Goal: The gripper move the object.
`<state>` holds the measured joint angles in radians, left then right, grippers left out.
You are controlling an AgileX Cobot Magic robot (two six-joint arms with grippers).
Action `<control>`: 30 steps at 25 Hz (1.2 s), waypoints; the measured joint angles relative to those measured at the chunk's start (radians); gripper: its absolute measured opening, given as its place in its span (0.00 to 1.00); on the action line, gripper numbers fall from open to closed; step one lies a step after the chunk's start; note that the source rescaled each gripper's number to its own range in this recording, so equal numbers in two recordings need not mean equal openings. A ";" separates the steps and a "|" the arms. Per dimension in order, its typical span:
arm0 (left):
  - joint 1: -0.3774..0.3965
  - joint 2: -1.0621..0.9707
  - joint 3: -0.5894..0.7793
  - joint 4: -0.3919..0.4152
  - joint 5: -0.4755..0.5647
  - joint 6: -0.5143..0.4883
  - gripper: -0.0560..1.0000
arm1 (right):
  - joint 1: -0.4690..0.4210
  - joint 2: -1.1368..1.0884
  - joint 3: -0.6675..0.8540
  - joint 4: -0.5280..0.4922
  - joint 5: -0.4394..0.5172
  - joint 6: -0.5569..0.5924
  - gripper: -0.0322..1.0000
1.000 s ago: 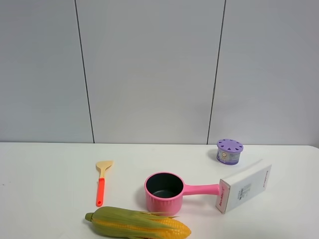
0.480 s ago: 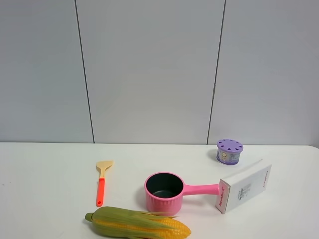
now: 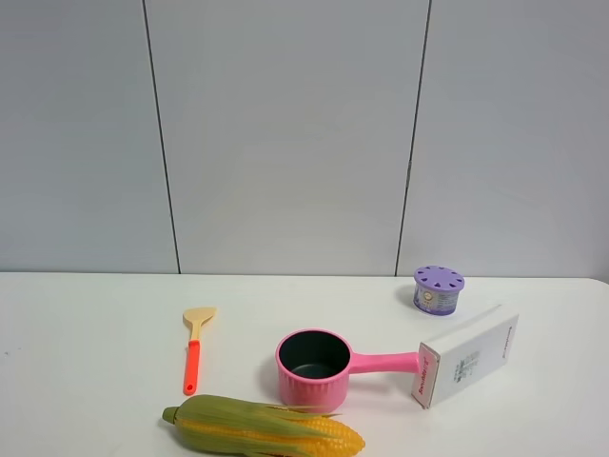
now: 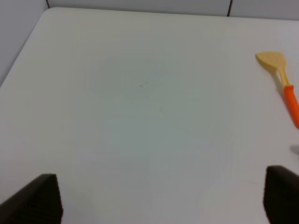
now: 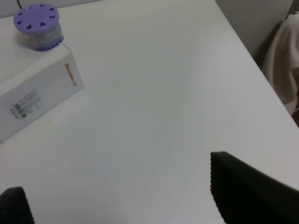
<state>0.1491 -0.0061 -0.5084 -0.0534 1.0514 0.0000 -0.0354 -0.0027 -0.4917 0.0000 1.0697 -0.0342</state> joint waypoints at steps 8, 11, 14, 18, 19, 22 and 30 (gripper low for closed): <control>0.000 0.000 0.000 0.000 0.000 0.000 1.00 | 0.000 0.000 0.000 0.000 -0.001 0.004 0.72; 0.000 0.000 0.000 0.000 0.000 0.000 1.00 | 0.000 0.000 0.000 0.000 -0.002 0.005 0.72; 0.000 0.000 0.000 0.000 0.000 0.000 1.00 | 0.000 0.000 0.000 0.000 -0.007 0.005 0.72; 0.000 0.000 0.000 0.000 0.000 0.000 1.00 | 0.000 0.000 0.000 0.000 -0.008 0.005 0.72; 0.000 0.000 0.000 0.000 0.000 0.000 1.00 | 0.000 0.000 0.000 0.000 -0.008 0.005 0.72; 0.000 0.000 0.000 0.000 0.000 0.000 1.00 | 0.000 0.000 0.000 0.000 -0.008 0.005 0.72; 0.000 0.000 0.000 0.000 0.000 0.000 1.00 | 0.000 0.000 0.000 0.000 -0.008 0.005 0.72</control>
<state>0.1491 -0.0061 -0.5084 -0.0534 1.0514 0.0000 -0.0354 -0.0027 -0.4917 0.0000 1.0616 -0.0293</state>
